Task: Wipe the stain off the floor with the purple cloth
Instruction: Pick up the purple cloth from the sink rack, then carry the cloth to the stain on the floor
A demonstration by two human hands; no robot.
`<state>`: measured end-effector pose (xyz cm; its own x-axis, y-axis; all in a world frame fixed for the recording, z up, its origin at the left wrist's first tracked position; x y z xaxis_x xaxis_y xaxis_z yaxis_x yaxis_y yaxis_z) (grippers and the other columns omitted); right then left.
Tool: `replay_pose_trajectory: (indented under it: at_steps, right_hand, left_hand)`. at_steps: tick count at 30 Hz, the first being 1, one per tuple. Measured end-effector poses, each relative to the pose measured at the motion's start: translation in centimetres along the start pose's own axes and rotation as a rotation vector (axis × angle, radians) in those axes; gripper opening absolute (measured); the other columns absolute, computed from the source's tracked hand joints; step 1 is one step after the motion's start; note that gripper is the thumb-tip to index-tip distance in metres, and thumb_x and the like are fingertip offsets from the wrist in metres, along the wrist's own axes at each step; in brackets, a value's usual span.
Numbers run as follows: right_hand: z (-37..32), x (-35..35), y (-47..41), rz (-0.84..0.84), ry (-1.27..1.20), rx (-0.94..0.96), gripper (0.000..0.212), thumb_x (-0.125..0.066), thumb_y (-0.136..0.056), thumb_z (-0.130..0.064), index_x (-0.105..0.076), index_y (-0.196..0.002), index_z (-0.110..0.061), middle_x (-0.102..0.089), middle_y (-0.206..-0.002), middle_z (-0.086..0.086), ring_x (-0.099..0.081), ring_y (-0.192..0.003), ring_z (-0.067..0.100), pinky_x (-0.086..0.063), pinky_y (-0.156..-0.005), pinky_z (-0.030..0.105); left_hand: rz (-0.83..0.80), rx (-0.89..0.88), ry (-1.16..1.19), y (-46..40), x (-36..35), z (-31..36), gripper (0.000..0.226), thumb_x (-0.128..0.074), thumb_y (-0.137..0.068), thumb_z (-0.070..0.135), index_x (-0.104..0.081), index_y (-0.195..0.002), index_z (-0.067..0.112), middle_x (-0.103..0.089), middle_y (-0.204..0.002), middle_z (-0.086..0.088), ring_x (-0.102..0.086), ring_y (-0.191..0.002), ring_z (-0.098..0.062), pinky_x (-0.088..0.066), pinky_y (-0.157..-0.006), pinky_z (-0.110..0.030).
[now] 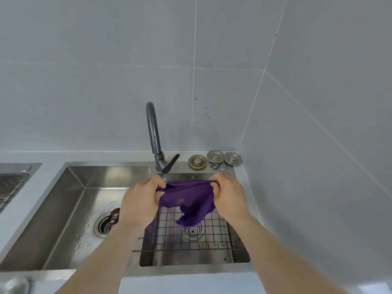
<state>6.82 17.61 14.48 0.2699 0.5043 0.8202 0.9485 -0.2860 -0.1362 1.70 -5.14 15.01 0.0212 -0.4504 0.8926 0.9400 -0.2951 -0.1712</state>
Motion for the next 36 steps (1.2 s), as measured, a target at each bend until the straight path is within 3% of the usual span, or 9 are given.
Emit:
replay_pose_trajectory:
  at_steps: [3, 7, 15, 24, 31, 36]
  right_hand:
    - [-4.1, 5.0, 3.7, 0.093, -0.01, 0.052, 0.017, -0.05, -0.101, -0.015, -0.066, -0.105, -0.018, -0.068, -0.104, 0.004, -0.062, -0.092, 0.03, -0.052, -0.079, 0.043]
    - [-9.7, 11.9, 10.2, 0.227, 0.014, 0.149, 0.017, -0.05, -0.102, -0.014, -0.065, -0.107, -0.016, -0.066, -0.107, 0.007, -0.062, -0.09, 0.037, -0.05, -0.073, 0.042]
    - [-15.8, 19.2, 22.8, 0.339, -0.001, 0.193, 0.017, -0.047, -0.103, -0.014, -0.063, -0.104, -0.02, -0.063, -0.101, 0.002, -0.06, -0.086, 0.034, -0.052, -0.076, 0.045]
    - [-15.5, 21.8, 31.9, 0.263, 0.011, 0.182, 0.016, -0.049, -0.102, -0.016, -0.064, -0.101, -0.022, -0.066, -0.098, 0.003, -0.06, -0.091, 0.031, -0.051, -0.08, 0.042]
    - [-12.9, 23.5, 37.8, 0.255, 0.007, 0.17, 0.016, -0.051, -0.101, -0.015, -0.067, -0.104, -0.021, -0.067, -0.1, 0.002, -0.061, -0.091, 0.031, -0.051, -0.079, 0.042]
    - [-9.4, 23.8, 42.8, 0.227, -0.019, 0.143, 0.017, -0.05, -0.102, -0.013, -0.066, -0.105, -0.018, -0.067, -0.099, 0.005, -0.06, -0.09, 0.03, -0.048, -0.078, 0.039]
  left_hand:
    - [0.085, -0.005, 0.068, 3.3, 5.8, 1.3, 0.013, -0.058, -0.095, 0.02, -0.057, -0.106, 0.027, -0.067, -0.093, 0.003, -0.066, -0.085, -0.028, -0.055, -0.073, -0.041]
    - [0.237, -0.095, 0.103, 8.8, 14.0, 3.6, 0.014, -0.058, -0.098, 0.023, -0.057, -0.111, 0.027, -0.069, -0.106, 0.0, -0.068, -0.091, -0.031, -0.056, -0.078, -0.046]
    - [0.297, -0.214, 0.108, 20.2, 24.5, 7.6, 0.006, -0.057, -0.099, 0.02, -0.059, -0.101, 0.026, -0.066, -0.099, 0.004, -0.065, -0.087, -0.024, -0.051, -0.077, -0.04]
    - [0.245, -0.212, 0.11, 28.7, 26.0, 9.8, 0.008, -0.058, -0.098, 0.018, -0.061, -0.097, 0.026, -0.067, -0.098, 0.005, -0.06, -0.085, -0.021, -0.045, -0.077, -0.036]
    - [0.206, -0.18, 0.127, 34.4, 24.5, 12.6, 0.011, -0.06, -0.097, 0.019, -0.059, -0.095, 0.03, -0.068, -0.099, 0.005, -0.065, -0.094, -0.027, -0.052, -0.082, -0.045]
    - [0.197, -0.166, 0.112, 39.5, 21.9, 14.8, 0.011, -0.061, -0.096, 0.017, -0.06, -0.096, 0.028, -0.066, -0.095, 0.007, -0.064, -0.092, -0.025, -0.05, -0.08, -0.042]
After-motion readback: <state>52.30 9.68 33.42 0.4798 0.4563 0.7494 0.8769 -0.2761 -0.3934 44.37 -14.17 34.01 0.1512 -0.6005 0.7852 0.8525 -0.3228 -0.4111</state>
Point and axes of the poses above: each hand's wrist, its own y-axis away from the middle knuckle, its own x-axis out of the back of the hand, z = x × y, the point moved 5 cm from there along -y, towards the middle knuckle
